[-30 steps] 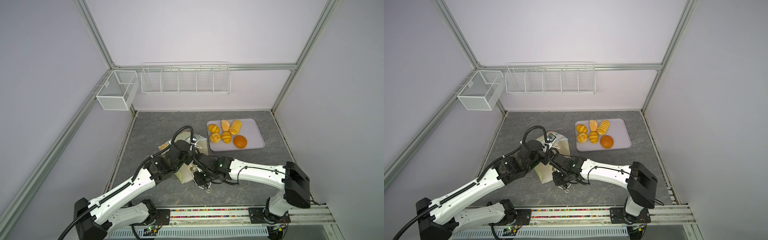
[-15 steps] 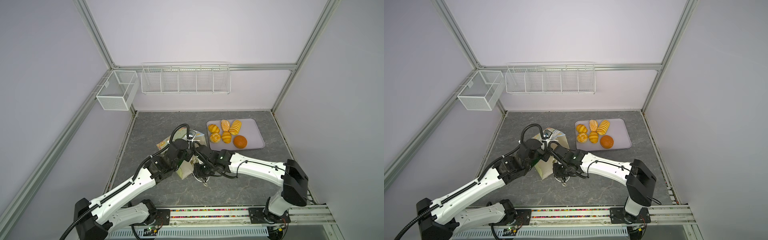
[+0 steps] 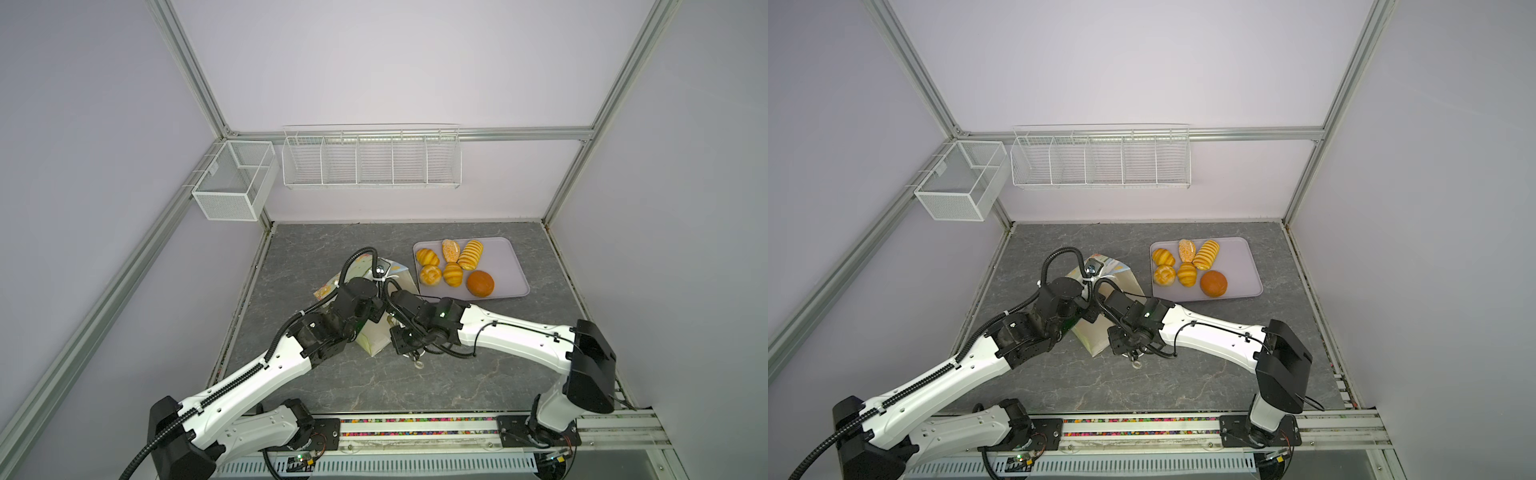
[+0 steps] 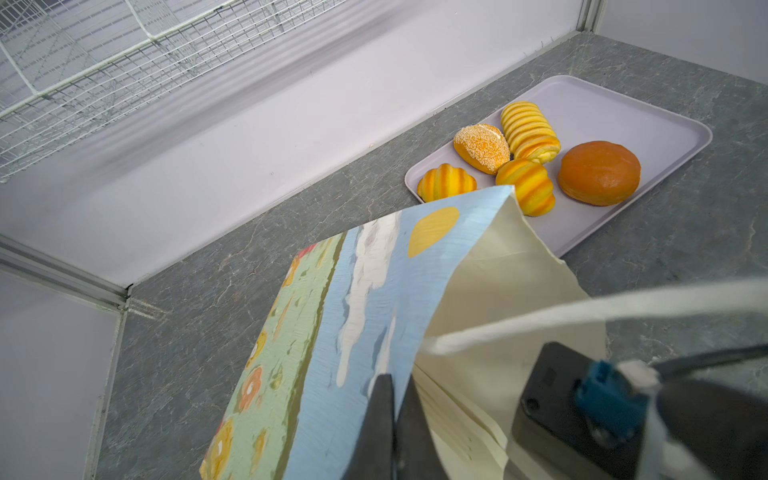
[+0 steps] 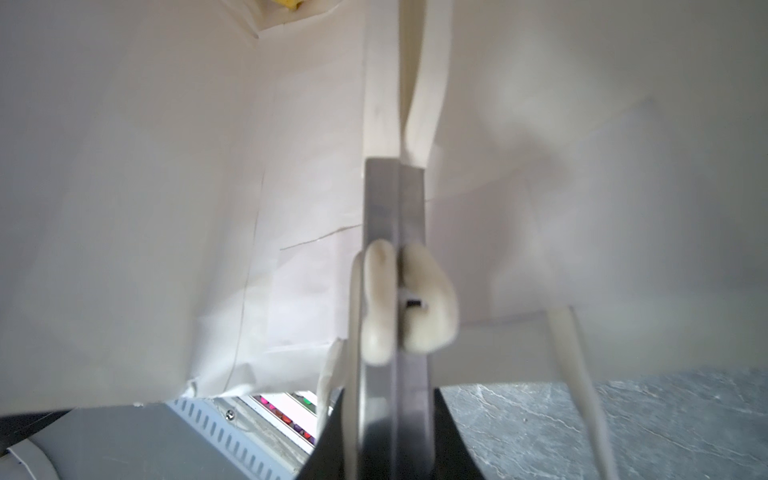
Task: Take the fake bread out of the paper bag
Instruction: 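Push the tongs down into the bag opening toward the remaining bun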
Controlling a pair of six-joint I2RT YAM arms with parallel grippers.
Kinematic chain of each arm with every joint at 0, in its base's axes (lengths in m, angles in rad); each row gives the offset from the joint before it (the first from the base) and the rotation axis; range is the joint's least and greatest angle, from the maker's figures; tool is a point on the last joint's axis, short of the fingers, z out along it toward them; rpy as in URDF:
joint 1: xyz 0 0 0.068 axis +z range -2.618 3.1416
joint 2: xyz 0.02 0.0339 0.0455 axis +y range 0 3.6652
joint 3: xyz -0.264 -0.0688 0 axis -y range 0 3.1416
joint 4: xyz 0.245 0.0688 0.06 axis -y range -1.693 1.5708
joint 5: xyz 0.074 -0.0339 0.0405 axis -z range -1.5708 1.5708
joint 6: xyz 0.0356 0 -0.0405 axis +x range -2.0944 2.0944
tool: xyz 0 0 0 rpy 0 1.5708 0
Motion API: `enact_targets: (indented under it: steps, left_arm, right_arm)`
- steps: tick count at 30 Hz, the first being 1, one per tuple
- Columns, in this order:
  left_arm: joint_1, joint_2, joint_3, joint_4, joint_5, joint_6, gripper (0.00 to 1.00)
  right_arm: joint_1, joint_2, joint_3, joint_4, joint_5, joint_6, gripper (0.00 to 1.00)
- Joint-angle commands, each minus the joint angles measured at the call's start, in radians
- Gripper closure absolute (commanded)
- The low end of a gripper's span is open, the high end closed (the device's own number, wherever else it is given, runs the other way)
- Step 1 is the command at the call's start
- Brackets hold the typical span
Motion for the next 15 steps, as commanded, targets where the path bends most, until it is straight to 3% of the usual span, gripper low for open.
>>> enact_targets:
  steps: [1, 6, 15]
  left_arm:
    - [-0.031, 0.023, -0.019, 0.0, 0.067, 0.003, 1.0]
    - [-0.03, 0.015, -0.032, -0.006, 0.016, -0.021, 1.0]
    - [-0.031, 0.047, -0.024, 0.007, 0.031, -0.033, 1.0]
  right_arm:
    - [0.019, 0.0, 0.067, 0.06, 0.086, -0.073, 0.93]
    - [0.023, -0.046, 0.048, 0.021, 0.168, -0.112, 0.93]
    - [0.022, -0.104, 0.035, 0.032, 0.157, -0.143, 0.93]
